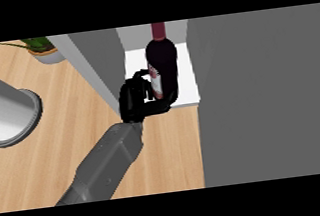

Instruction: Pick up the wine, place it into the cabinet and close the cabinet

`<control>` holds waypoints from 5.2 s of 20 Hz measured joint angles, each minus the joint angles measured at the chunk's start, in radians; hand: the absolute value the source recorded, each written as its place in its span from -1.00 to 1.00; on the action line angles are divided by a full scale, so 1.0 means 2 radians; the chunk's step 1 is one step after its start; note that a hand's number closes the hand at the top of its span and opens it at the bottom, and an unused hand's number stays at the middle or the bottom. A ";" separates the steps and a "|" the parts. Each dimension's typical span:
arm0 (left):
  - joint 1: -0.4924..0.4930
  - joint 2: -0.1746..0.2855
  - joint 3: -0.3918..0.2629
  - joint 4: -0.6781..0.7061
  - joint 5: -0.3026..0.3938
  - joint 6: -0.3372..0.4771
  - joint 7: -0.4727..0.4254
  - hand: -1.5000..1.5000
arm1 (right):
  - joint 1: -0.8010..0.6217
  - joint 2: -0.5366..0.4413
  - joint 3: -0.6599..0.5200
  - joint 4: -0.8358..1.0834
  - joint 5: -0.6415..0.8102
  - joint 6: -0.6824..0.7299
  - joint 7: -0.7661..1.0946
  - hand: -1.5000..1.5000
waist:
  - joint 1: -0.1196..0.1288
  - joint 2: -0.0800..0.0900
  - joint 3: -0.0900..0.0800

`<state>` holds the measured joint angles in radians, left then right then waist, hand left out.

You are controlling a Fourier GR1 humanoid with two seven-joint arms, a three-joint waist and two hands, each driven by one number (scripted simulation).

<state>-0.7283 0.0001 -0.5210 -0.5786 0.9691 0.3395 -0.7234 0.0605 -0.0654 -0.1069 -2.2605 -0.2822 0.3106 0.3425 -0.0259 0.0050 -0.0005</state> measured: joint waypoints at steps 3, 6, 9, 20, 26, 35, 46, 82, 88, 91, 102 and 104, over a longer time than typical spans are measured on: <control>-0.016 0.000 -0.006 0.015 0.023 -0.003 -0.006 1.00 | 0.008 0.001 0.000 0.004 -0.001 0.007 -0.009 -1.00 | -0.002 0.000 0.000; -0.044 0.000 0.002 0.043 0.035 -0.014 -0.006 1.00 | 0.011 -0.003 -0.005 0.000 -0.010 0.011 -0.007 -1.00 | -0.004 0.001 0.000; -0.056 0.000 -0.002 0.062 0.049 -0.021 -0.010 1.00 | 0.006 0.000 -0.001 0.008 -0.001 0.011 -0.015 -1.00 | -0.005 0.002 0.000; -0.102 0.000 0.006 0.138 0.059 -0.023 0.008 1.00 | 0.007 0.004 0.006 0.017 0.008 0.016 -0.028 -1.00 | -0.008 0.003 0.000; -0.108 0.000 0.023 0.178 0.064 -0.039 -0.015 1.00 | -0.005 -0.001 0.004 0.013 0.000 0.013 -0.016 -1.00 | -0.013 0.005 0.000; -0.113 -0.001 0.033 0.188 0.057 -0.058 -0.061 -1.00 | -0.009 0.000 0.008 0.012 0.012 0.008 -0.014 -1.00 | -0.013 0.009 -0.004; -0.087 -0.001 0.015 0.128 0.030 -0.052 -0.081 -1.00 | 0.006 -0.005 0.001 -0.003 0.012 0.009 -0.010 -1.00 | 0.003 0.005 -0.005; 0.344 0.251 -0.109 -0.697 -0.143 0.182 0.114 -1.00 | 0.025 -0.059 0.063 -0.049 0.016 0.087 0.028 1.00 | 0.019 -0.005 0.000; 0.428 0.308 -0.064 -0.764 -0.136 0.168 0.102 -1.00 | 0.049 -0.066 0.118 -0.061 0.002 0.107 0.065 1.00 | 0.020 -0.005 0.000; 0.477 0.334 -0.027 -0.786 -0.118 0.138 0.085 -1.00 | 0.055 -0.051 0.162 -0.063 0.002 0.099 0.081 1.00 | 0.022 -0.005 0.000; 0.651 0.404 0.109 -0.824 -0.051 0.007 0.023 -1.00 | 0.004 0.018 0.325 -0.077 0.068 0.011 0.160 1.00 | 0.027 -0.008 -0.001; 0.672 0.410 0.133 -0.821 -0.041 -0.018 0.016 -1.00 | -0.021 0.023 0.351 -0.070 0.105 -0.011 0.159 1.00 | 0.027 -0.007 -0.001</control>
<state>0.6166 0.8198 -0.2552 -2.2206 0.8868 0.3044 -0.6908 0.0186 -0.0197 0.5950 -2.4014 -0.0717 0.2879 0.6611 0.0287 -0.0097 -0.0026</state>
